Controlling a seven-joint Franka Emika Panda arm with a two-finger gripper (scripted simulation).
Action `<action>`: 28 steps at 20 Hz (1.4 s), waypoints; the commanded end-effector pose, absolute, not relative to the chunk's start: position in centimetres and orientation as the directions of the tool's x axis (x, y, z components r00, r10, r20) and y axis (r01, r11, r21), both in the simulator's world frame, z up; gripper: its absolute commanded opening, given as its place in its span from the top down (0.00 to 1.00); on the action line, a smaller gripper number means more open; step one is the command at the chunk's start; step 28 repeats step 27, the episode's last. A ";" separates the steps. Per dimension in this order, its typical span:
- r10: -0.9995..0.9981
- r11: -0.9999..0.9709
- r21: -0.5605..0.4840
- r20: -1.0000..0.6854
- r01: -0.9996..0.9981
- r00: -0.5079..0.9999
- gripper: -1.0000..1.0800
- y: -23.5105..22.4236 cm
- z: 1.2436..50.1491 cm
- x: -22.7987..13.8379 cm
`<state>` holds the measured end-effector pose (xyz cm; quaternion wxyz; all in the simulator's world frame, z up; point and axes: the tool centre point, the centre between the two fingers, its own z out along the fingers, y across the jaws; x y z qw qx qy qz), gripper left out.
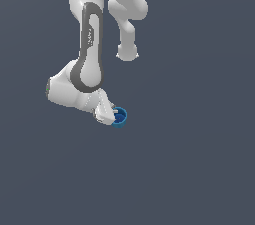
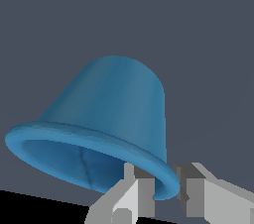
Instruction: Pick up the object and move it to a goal position.
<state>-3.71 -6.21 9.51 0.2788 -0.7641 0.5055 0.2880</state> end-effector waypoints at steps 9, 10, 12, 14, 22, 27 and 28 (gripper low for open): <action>-0.612 -0.335 -0.136 -0.721 -0.933 0.325 1.00 -16.5 12.2 -3.0; -0.612 -0.335 -0.136 -0.721 -0.932 0.325 1.00 -17.1 12.4 -2.9; -0.612 -0.335 -0.137 -0.721 -0.932 0.325 1.00 -18.3 12.6 -2.8; -0.611 -0.335 -0.137 -0.721 -0.932 0.326 1.00 -19.3 12.9 -2.7; -0.610 -0.335 -0.139 -0.722 -0.932 0.327 1.00 -21.3 13.4 -2.4; -0.609 -0.334 -0.140 -0.722 -0.932 0.327 1.00 -21.4 13.4 -2.3; -0.609 -0.334 -0.140 -0.722 -0.932 0.327 1.00 -21.4 13.4 -2.3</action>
